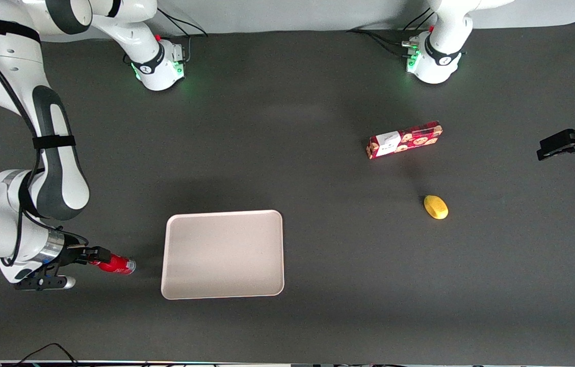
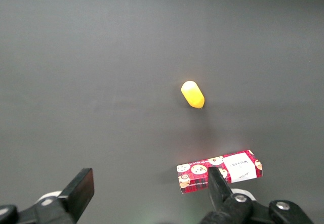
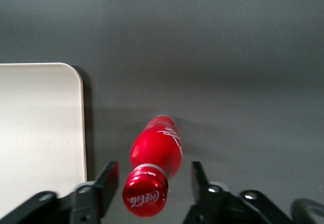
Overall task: Place coke bottle on tray
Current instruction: 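Close the right gripper on the bottle and lift it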
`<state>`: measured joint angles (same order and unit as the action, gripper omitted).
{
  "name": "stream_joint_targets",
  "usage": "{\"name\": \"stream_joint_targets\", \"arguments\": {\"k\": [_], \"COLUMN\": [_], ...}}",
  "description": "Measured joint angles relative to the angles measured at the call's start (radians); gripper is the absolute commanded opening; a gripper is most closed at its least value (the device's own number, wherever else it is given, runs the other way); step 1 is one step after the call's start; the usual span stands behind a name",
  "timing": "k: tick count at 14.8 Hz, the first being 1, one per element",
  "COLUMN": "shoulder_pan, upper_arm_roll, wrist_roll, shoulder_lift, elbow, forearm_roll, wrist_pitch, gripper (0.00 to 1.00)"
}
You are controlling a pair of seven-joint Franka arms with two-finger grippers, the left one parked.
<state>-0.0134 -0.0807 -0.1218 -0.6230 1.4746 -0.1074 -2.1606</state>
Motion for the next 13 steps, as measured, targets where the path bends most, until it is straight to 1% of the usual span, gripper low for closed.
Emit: {"name": "stream_joint_targets", "arguments": {"k": [9, 11, 13], "shoulder_pan": [-0.002, -0.008, -0.013], "upper_arm_roll": [0.0, 0.0, 0.0], "wrist_roll": [-0.014, -0.015, -0.015], "shoulder_lift": [-0.001, 0.001, 0.009], "elbow": [-0.017, -0.064, -0.148], "forearm_roll": [0.0, 0.002, 0.012], "wrist_pitch": [0.006, 0.072, 0.214], "gripper": [0.0, 0.0, 0.0]}}
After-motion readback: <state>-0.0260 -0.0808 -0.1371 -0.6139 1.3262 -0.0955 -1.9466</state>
